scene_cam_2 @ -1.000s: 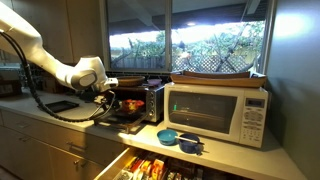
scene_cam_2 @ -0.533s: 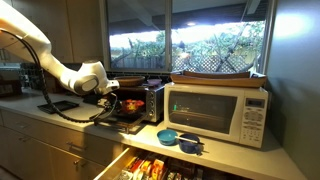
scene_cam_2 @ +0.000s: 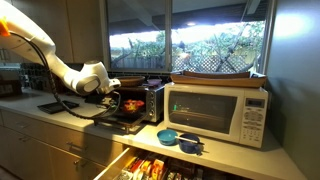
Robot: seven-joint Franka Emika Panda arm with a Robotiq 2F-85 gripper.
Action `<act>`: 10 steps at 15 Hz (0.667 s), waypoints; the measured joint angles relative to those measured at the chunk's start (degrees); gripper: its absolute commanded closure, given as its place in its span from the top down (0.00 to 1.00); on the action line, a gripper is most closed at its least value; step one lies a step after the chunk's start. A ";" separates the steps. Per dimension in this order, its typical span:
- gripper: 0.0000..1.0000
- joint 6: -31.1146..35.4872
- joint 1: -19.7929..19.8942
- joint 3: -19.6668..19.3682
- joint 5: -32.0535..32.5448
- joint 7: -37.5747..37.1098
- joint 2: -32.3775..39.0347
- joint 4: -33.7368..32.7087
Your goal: Push the tray of the grey microwave in
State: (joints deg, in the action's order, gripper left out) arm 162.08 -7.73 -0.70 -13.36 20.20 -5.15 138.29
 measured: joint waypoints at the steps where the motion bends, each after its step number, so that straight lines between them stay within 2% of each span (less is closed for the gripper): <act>1: 1.00 2.00 0.00 0.00 -0.02 0.56 0.99 -0.34; 6: 1.00 11.53 -0.05 0.13 -0.31 1.78 6.16 -3.66; 8: 1.00 10.01 -0.20 1.14 -4.60 3.89 6.81 -5.20; 10: 1.00 5.37 -0.41 2.26 -8.80 5.73 5.91 -6.37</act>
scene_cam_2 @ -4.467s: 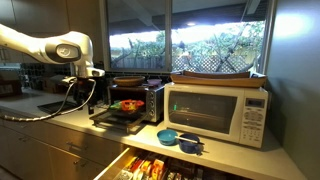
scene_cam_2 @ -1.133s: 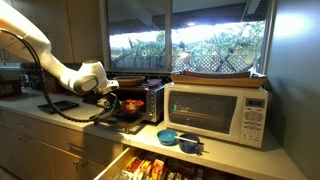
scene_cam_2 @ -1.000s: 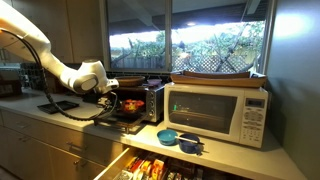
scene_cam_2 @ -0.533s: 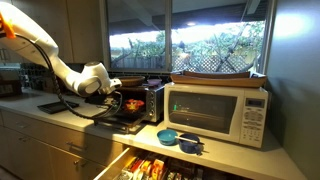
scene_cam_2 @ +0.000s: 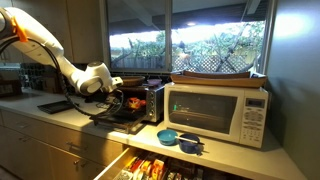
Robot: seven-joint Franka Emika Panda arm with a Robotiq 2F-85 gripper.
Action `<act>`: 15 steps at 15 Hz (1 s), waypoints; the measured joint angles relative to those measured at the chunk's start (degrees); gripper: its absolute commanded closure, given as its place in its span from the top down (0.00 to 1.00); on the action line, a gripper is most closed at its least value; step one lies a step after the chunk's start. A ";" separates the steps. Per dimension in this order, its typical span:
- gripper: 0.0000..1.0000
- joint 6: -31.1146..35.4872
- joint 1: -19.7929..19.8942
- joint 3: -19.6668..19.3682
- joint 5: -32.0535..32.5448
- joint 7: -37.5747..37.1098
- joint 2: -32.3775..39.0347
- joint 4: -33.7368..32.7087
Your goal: Push the tray of the grey microwave in
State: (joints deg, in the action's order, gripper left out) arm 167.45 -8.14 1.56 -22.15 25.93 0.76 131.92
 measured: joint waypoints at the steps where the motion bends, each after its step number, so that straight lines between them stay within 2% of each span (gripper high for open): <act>1: 1.00 -2.83 0.00 0.18 -0.91 0.05 -0.91 -0.21; 3: 1.00 -8.31 0.35 -0.08 -0.14 -1.09 -3.15 0.02; 7: 1.00 -18.58 3.58 -0.48 10.97 -10.46 -8.35 1.70; 11: 1.00 -31.86 4.03 -0.89 11.11 -10.59 -12.49 2.31; 15: 1.00 -32.76 4.18 -0.93 11.12 -12.48 -13.58 3.13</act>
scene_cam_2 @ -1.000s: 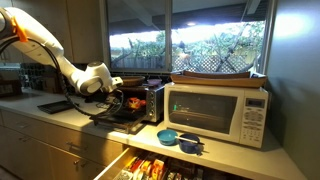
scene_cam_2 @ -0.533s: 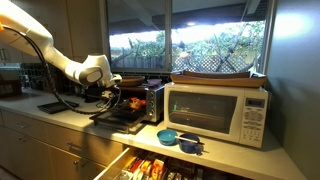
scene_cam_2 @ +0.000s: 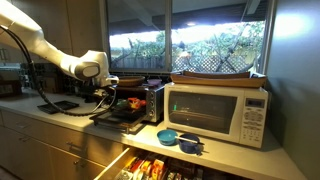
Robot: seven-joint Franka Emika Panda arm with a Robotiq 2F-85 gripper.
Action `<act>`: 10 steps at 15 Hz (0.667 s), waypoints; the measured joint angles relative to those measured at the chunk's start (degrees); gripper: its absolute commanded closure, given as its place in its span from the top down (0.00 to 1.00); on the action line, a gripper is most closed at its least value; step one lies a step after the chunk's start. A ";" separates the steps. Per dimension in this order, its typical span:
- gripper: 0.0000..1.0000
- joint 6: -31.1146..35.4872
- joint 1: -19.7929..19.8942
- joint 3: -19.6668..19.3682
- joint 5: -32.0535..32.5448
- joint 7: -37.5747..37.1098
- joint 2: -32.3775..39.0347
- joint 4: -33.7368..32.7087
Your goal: Push the tray of the grey microwave in
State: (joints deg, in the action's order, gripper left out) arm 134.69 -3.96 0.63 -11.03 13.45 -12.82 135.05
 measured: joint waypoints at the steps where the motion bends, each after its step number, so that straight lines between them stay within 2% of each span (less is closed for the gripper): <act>1: 1.00 0.00 0.00 0.00 0.00 0.00 0.05 -0.03; 10: 1.00 7.54 0.13 0.21 3.39 -2.66 1.92 0.89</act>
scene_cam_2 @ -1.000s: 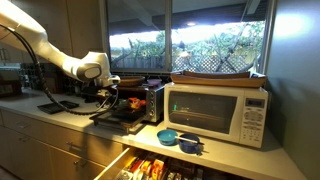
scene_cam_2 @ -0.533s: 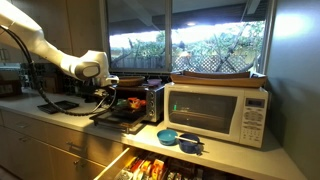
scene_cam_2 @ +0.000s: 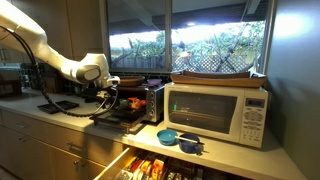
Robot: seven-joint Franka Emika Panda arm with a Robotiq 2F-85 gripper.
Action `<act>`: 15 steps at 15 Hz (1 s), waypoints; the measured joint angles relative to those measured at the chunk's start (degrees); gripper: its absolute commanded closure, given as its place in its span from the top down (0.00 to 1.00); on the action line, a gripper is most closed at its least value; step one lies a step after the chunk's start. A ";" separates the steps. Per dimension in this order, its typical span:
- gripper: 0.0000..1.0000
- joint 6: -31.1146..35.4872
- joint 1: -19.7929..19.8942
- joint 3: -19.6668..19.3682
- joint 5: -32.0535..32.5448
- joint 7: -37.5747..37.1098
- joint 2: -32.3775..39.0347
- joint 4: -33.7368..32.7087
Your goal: Push the tray of the grey microwave in
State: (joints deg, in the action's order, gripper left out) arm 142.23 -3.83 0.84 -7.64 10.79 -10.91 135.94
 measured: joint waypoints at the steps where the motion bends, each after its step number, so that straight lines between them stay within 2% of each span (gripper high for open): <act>1: 1.00 0.91 0.00 0.08 0.05 -0.41 0.37 0.30; 4: 1.00 6.34 -0.01 0.38 0.09 -0.90 1.63 1.51; 13: 1.00 6.90 -0.08 0.84 0.11 -0.89 3.81 0.96; 15: 1.00 9.10 -0.07 0.98 0.57 -0.90 5.05 0.82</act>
State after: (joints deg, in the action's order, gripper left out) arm 151.33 -3.90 1.82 -7.07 9.89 -5.85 136.77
